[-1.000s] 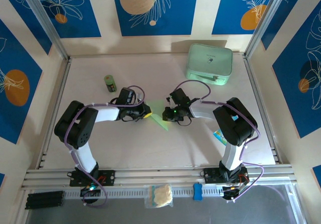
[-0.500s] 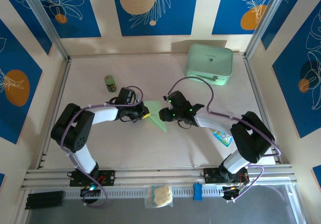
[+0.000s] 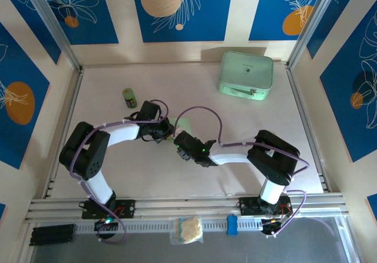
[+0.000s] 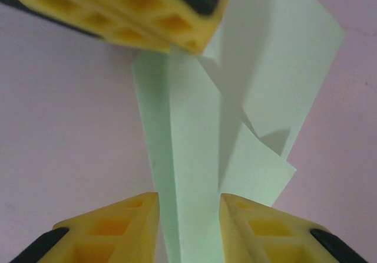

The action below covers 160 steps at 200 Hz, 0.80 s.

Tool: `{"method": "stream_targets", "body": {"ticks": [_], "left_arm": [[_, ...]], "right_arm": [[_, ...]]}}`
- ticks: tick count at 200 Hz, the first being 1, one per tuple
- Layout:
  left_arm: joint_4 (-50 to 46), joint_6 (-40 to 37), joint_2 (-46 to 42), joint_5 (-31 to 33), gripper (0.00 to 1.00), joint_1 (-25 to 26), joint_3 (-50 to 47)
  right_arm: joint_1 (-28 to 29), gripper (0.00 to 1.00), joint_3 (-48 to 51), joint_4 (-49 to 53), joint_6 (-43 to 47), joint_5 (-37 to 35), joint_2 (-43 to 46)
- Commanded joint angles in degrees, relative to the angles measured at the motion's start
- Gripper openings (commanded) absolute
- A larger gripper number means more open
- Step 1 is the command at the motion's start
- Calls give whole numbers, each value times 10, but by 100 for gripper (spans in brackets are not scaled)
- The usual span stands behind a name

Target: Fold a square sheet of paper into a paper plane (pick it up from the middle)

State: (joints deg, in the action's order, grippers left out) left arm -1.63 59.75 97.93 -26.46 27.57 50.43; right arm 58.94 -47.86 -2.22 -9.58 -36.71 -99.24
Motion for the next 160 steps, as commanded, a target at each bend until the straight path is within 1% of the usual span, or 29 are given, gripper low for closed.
{"method": "stream_targets", "body": {"ticks": [1,48,72,123,145,160], "left_arm": [[-19,1,-18,9,8,4,12],[-26,-3,-18,13,11,3,16],[-44,-14,-25,24,18,-3,23],[-88,-37,-77,69,39,-34,13],[-79,-33,-100,76,39,-38,-13],[-49,-22,-108,63,33,-36,-36]], "right_arm": [[5,31,-11,-20,9,-39,-13],[5,18,-4,-22,10,-37,-15],[3,13,3,-24,15,-17,-8],[-13,12,11,-23,-3,49,0],[-25,11,20,-29,-16,73,3],[-34,11,28,-37,-25,87,8]]}}
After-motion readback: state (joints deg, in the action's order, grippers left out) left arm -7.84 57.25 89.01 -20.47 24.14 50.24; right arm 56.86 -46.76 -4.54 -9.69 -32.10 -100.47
